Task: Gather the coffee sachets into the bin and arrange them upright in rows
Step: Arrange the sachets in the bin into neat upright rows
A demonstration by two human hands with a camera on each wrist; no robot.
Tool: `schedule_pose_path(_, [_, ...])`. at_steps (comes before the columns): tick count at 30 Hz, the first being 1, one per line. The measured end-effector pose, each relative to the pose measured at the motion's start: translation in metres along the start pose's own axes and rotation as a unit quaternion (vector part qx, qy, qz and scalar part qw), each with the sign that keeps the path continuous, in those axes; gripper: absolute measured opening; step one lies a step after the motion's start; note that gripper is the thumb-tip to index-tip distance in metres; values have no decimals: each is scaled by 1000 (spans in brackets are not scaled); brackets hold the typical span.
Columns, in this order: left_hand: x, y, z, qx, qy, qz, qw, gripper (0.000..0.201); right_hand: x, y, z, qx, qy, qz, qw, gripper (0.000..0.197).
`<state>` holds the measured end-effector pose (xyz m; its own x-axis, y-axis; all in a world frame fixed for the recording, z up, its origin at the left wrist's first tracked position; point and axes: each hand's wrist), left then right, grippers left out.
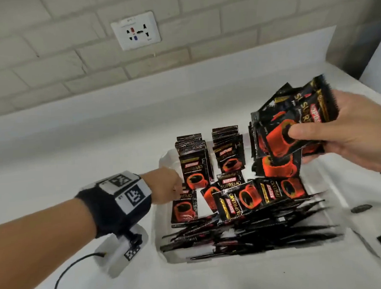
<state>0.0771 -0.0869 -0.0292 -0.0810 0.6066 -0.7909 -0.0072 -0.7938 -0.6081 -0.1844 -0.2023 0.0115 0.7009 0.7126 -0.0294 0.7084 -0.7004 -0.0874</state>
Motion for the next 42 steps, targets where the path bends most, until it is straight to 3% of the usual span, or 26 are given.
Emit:
schedule_pose_path(3, [5, 11, 3, -43, 96, -4, 994, 29, 6, 2, -2, 32, -70, -29, 997, 50])
schedule_pose_path(5, [6, 14, 3, -62, 131, -12, 989, 40, 9, 5, -6, 43, -91, -18, 995, 39])
schedule_pose_path(12, [18, 18, 2, -55, 177, 17, 982, 66, 27, 9, 1, 75, -216, -17, 973, 30])
schedule_pose_path(19, [14, 17, 1, -57, 162, 23, 985, 68, 31, 9, 8, 91, -231, -28, 968, 27])
schedule_pose_path(21, [12, 17, 2, -61, 167, 13, 984, 63, 31, 10, 8, 92, -230, -27, 968, 28])
schedule_pose_path(26, [0, 20, 6, -69, 169, 3, 983, 28, 34, 11, 9, 93, -224, -35, 969, 31])
schedule_pose_path(33, [-8, 22, 3, -67, 183, -22, 981, 26, 34, 11, 11, 89, -218, -34, 971, 33])
schedule_pose_path(39, [-16, 9, 0, -34, 124, -20, 992, 15, 33, 11, 14, 91, -213, -39, 972, 33])
schedule_pose_path(42, [-18, -1, 1, -17, 124, -18, 992, 20, 33, 11, 14, 93, -209, -39, 973, 35])
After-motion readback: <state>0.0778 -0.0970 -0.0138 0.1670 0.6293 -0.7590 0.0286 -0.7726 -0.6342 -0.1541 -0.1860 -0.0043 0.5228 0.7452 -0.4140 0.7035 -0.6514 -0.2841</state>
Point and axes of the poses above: each hand's wrist, its own y-axis towards the middle knuckle, its own x-axis out of the palm, z = x × y, and after that the axes turned 7 degrees about x, right-handed
